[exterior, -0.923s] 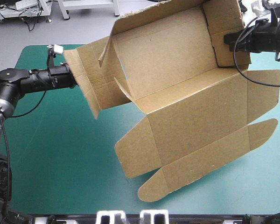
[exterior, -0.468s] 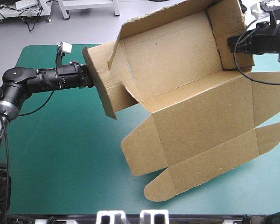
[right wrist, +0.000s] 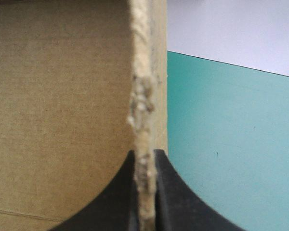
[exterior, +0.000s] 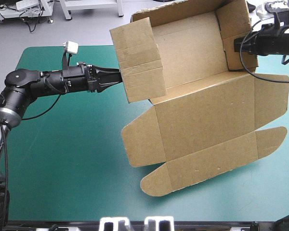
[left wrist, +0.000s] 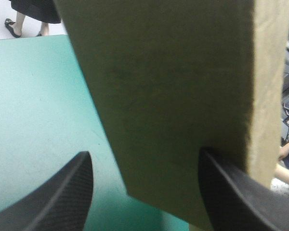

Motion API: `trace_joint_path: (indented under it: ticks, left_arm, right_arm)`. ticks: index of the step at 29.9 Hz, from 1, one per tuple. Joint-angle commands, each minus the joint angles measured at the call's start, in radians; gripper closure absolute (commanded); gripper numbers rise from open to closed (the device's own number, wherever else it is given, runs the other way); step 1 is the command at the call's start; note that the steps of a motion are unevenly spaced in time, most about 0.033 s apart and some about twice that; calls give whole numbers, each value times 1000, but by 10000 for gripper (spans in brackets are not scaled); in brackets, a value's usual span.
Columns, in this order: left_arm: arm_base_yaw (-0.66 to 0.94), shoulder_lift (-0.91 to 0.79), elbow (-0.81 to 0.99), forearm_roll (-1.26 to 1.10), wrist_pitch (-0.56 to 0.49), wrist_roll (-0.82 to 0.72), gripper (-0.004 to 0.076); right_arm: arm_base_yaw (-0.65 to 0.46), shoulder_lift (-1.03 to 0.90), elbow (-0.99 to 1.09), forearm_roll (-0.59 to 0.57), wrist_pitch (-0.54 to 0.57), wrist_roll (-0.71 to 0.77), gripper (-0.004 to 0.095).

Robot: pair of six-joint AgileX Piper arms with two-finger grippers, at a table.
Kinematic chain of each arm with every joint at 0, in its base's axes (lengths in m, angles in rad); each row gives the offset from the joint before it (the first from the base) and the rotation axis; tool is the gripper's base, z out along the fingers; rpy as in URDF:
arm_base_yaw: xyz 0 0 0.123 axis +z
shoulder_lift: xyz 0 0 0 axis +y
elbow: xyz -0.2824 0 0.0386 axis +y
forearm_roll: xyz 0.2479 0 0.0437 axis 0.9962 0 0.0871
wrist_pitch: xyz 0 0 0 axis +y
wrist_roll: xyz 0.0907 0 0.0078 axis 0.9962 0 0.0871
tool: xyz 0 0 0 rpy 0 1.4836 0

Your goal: Fold the box

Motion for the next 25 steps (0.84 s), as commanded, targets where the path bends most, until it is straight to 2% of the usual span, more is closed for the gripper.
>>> trace_joint_path:
  ticks: [1,15,21,25]
  left_arm:
    - [-7,-40,-28,-135,95,-7,243]
    - [-7,-40,-28,-118,83,-18,228]
    - [-7,-40,-28,-14,-44,-75,228]
    - [-7,-40,-28,13,-122,-97,229]
  right_arm:
    - [51,-37,-27,10,-103,39,931]
    - [276,-22,-27,-266,-235,219,931]
    - [355,-22,-27,-446,-257,329,931]
    - [392,-22,-27,-504,-275,384,931]
